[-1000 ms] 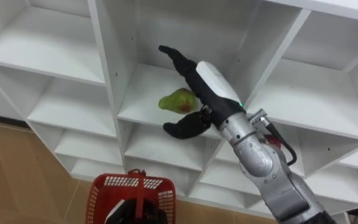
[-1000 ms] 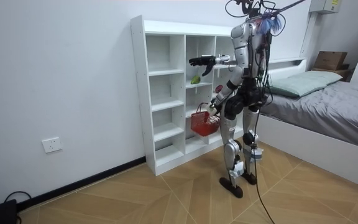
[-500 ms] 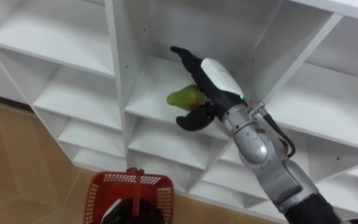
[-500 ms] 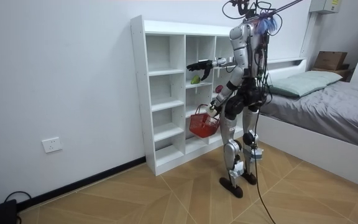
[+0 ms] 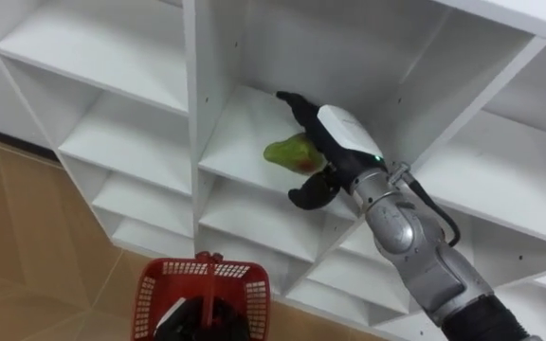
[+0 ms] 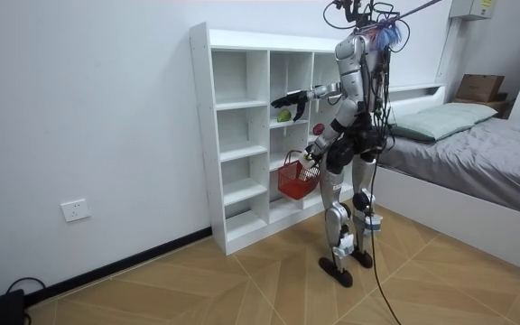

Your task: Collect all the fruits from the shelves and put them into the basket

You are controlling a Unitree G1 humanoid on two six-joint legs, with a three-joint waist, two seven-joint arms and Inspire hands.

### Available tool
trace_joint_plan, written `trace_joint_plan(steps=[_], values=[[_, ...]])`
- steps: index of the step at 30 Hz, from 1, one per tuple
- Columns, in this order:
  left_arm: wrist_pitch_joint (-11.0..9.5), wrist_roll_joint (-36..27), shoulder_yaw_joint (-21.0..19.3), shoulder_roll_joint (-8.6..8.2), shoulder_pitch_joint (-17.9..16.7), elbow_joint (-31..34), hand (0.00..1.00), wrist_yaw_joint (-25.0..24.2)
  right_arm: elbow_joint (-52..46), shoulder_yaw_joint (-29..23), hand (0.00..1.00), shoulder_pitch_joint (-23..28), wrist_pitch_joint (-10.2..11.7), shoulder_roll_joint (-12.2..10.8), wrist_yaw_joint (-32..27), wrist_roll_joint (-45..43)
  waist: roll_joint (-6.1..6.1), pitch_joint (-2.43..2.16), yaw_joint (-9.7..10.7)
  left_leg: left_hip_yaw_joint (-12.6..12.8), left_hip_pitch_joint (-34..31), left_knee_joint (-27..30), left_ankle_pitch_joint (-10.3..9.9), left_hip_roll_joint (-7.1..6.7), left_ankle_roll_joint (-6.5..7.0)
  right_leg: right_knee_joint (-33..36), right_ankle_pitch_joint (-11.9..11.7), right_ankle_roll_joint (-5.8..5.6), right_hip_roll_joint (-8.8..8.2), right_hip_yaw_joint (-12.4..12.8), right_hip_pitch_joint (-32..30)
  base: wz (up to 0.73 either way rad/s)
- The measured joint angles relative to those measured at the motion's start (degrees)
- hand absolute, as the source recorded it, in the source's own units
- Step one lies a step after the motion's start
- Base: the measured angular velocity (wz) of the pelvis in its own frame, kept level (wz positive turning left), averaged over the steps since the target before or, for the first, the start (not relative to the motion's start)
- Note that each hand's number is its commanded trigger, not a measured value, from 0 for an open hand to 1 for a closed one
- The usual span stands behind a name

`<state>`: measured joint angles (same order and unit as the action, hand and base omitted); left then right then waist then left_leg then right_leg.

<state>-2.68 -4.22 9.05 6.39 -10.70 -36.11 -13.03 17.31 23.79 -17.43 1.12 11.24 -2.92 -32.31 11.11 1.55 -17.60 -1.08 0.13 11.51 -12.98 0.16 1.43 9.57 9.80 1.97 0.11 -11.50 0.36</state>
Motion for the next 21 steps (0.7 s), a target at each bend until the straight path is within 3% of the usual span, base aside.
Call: trace_joint_plan(steps=[7, 15, 21], values=[[0.1, -0.2, 0.0, -0.02, 0.0, 0.1, 1.00, -0.1, 0.0, 0.0, 0.00, 0.0, 0.0, 0.0, 0.1, -0.7, -0.41, 0.30, 0.0, -0.7, 0.2, 0.3, 0.0, -0.04, -0.02, 0.0, 0.0, 0.00, -0.09, -0.9, 0.6, 0.05], [0.4, -0.1, -1.2, -0.19, 0.0, 0.1, 1.00, -1.3, 0.2, 0.0, 0.00, 0.0, 0.0, 0.5, 0.6, -0.5, -0.42, 0.30, -0.1, -0.8, 0.3, 0.3, 0.1, -0.03, -0.10, 0.1, 0.0, 0.00, -0.04, -0.7, 0.8, 0.00], [1.3, -0.1, -2.2, -0.46, 0.0, 0.2, 1.00, -1.6, 0.9, 0.4, 0.00, 0.0, -1.3, 0.7, 0.7, -0.5, -0.42, 0.30, -0.1, -0.7, 0.4, 0.3, 0.1, -0.04, -0.10, 0.1, 0.0, 0.00, -0.03, -0.5, 0.9, 0.00]])
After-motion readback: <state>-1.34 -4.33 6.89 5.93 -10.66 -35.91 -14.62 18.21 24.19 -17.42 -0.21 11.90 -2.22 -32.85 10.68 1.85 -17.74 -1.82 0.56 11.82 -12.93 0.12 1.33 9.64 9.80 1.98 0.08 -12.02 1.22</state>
